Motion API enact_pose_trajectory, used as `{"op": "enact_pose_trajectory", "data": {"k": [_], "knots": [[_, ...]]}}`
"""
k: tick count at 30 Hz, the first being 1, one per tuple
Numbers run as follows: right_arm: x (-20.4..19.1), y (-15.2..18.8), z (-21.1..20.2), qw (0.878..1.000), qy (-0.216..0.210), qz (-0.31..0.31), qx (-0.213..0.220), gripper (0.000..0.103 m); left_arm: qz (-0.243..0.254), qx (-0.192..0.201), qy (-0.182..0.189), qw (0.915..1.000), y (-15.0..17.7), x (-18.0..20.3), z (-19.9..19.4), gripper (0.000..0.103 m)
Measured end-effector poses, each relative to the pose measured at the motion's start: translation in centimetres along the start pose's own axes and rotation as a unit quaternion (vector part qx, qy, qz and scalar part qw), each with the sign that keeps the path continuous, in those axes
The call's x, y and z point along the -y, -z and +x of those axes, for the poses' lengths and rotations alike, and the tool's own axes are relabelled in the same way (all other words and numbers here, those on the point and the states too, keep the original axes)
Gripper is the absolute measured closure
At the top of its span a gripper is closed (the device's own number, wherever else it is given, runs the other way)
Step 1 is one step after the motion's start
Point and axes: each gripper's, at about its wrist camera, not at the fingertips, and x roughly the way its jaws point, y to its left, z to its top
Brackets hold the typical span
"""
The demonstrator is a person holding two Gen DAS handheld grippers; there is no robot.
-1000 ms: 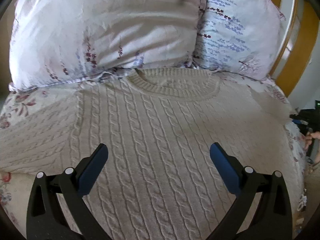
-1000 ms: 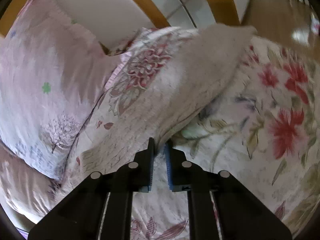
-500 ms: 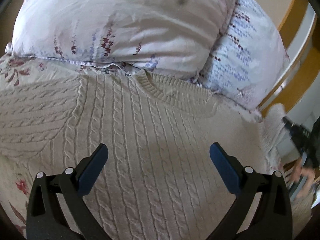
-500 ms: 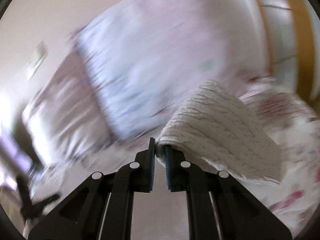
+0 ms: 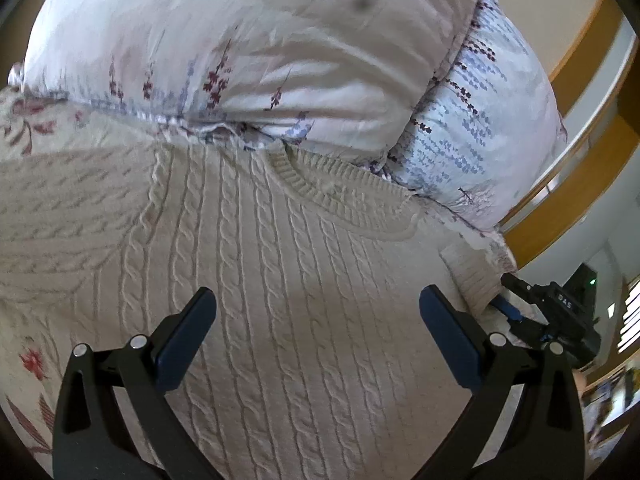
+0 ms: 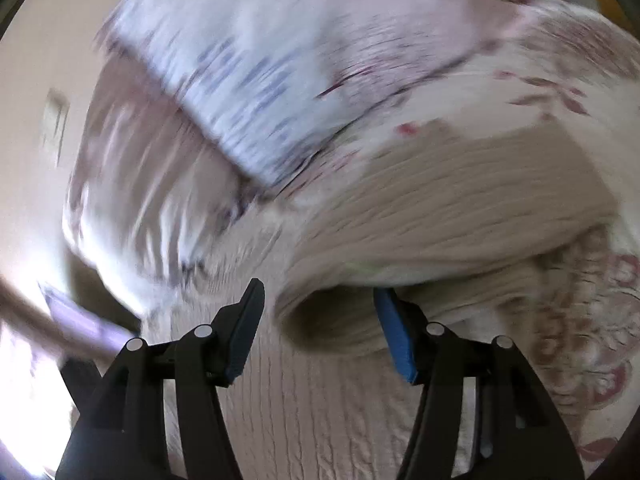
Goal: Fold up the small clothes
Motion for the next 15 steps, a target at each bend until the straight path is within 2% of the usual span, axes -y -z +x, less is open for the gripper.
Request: {"op": "enact_pose_trajectory", "data": {"k": [3,4,5,6,7,8,10,12,13,14,15], "knots": [[1.8,-1.0,-0.5,0.998,0.021,0.054,0.02,0.045,-0.012,-0.01,0.008,0.9998,0.0,-0.4,0.0,0.002],[2.1,-1.2,-0.6,0.997,0.029,0.061,0.027,0.049,-0.012,-0.011,0.01,0.9998,0.0,-0.4,0.0,0.002],[2.0,-1.5,-0.8,0.996,0.045,0.061,0.038,0.055,-0.012,-0.011,0.012,0.9998,0.0,-0.5,-0.2,0.002],[1.6,-1.7,-0.6,0.996,0.062,0.051,0.047,0.073,-0.013,-0.01,0.013,0.9998,0.0,-0.5,-0.3,0.002],[0.8,-2.2,-0.8,0.994,0.093,0.023,0.061,0.088,-0.014,-0.009,0.016,0.9997,-0.1,-0.6,-0.4,0.002],[-0.4,-2.5,-0.9,0.99,0.118,-0.012,0.077,0.09,-0.015,-0.008,0.019,0.9997,-0.1,-0.7,-0.6,0.002],[-3.5,-2.5,-0.8,0.982,0.137,-0.075,0.103,0.093,-0.021,-0.005,0.03,0.9993,-0.2,-0.9,-1.1,0.002],[-7.0,-2.0,-0.9,0.976,0.123,-0.138,0.117,0.094,-0.03,0.0,0.041,0.9987,-0.2,-1.2,-1.5,0.002],[-9.7,-1.1,-0.6,0.97,0.102,-0.185,0.117,0.094,-0.034,0.002,0.045,0.9984,-0.3,-1.3,-1.6,0.002],[-12.0,0.1,0.0,0.965,0.078,-0.227,0.105,0.094,-0.041,0.003,0.052,0.9978,-0.3,-1.4,-1.7,0.002],[-14.2,1.6,1.1,0.959,0.046,-0.269,0.071,0.093,-0.045,0.003,0.057,0.9974,-0.3,-1.5,-1.7,0.002]]}}
